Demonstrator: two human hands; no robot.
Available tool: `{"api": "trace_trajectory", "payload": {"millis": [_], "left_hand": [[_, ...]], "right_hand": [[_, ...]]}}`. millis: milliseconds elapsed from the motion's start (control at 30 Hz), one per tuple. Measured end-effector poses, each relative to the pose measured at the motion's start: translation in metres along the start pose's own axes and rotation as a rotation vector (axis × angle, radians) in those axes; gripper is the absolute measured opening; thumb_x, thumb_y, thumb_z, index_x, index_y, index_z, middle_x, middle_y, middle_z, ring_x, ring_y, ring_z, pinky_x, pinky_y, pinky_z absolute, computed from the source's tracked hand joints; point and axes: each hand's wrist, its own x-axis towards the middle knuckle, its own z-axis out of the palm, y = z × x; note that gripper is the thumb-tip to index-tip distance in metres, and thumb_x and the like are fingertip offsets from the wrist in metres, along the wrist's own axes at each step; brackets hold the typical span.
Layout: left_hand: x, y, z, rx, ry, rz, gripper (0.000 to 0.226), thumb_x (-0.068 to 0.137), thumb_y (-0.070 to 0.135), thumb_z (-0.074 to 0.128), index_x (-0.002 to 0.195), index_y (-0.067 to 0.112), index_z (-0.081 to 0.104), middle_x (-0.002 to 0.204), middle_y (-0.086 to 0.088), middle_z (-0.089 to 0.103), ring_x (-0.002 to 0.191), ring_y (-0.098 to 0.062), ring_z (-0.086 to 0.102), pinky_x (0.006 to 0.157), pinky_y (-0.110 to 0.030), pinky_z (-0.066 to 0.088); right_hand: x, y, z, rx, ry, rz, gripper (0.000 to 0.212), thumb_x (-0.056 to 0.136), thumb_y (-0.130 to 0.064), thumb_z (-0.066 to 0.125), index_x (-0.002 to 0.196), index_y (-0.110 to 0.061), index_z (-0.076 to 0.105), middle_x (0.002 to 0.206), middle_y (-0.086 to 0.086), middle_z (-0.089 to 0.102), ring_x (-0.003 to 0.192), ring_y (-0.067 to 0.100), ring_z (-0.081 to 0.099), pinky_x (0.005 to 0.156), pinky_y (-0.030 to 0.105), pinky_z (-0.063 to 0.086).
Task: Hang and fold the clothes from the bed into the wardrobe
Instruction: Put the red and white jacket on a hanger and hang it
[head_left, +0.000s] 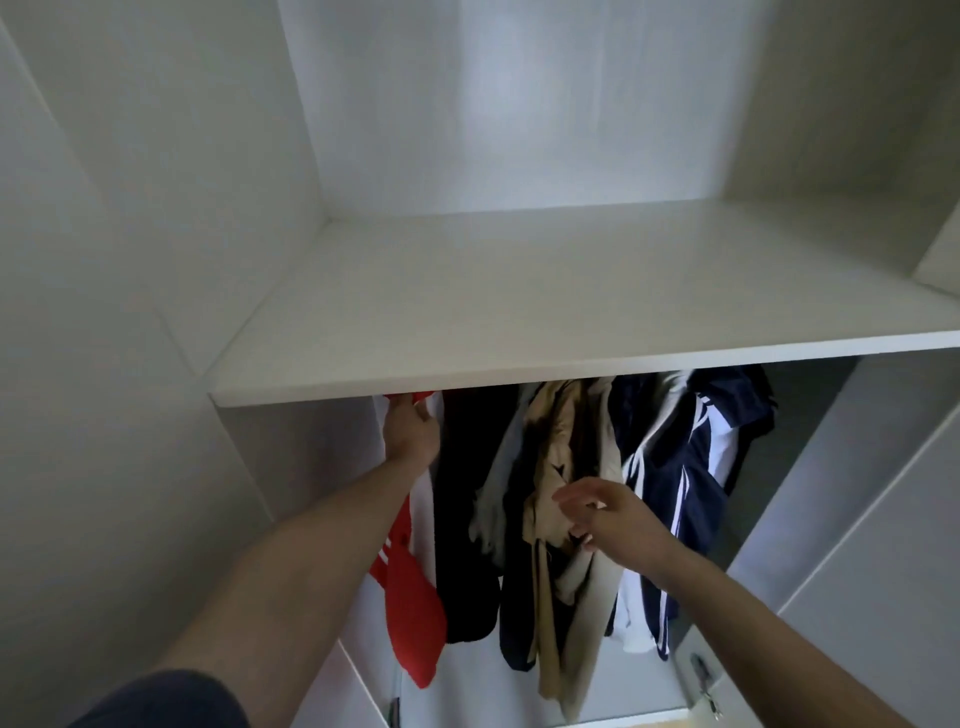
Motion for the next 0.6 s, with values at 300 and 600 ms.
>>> {"api": "trace_trajectory", "payload": {"millis": [300,600], "left_hand": [[0.027,0.021,0.017,-0.029,-0.104,-0.150,0.032,0.103,0.013,0.049,0.127,-0.003,0.063,0.133,-0.025,0.062,0.127,-0.041,0.056,0.106,-0.039,0.044],[0.020,0.000,0.018,0.005,-0.200,-0.131,0.029,0.107,0.024,0.044,0.107,0.003,0.064,0.114,-0.021,0.066,0.108,-0.037,0.062,0.084,-0.031,0.041]], "right_hand": [[0.006,0.003,0.005,-0.037,-0.009,0.036,0.017,0.099,-0.016,0.060,0.106,-0.023,0.074,0.110,0.007,0.071,0.074,0.007,0.067,0.062,0.019,0.053],[0.001,0.011,0.010,-0.048,-0.045,0.067,0.016,0.098,-0.017,0.060,0.104,-0.022,0.073,0.107,0.008,0.072,0.079,0.011,0.068,0.064,0.020,0.054]]}}
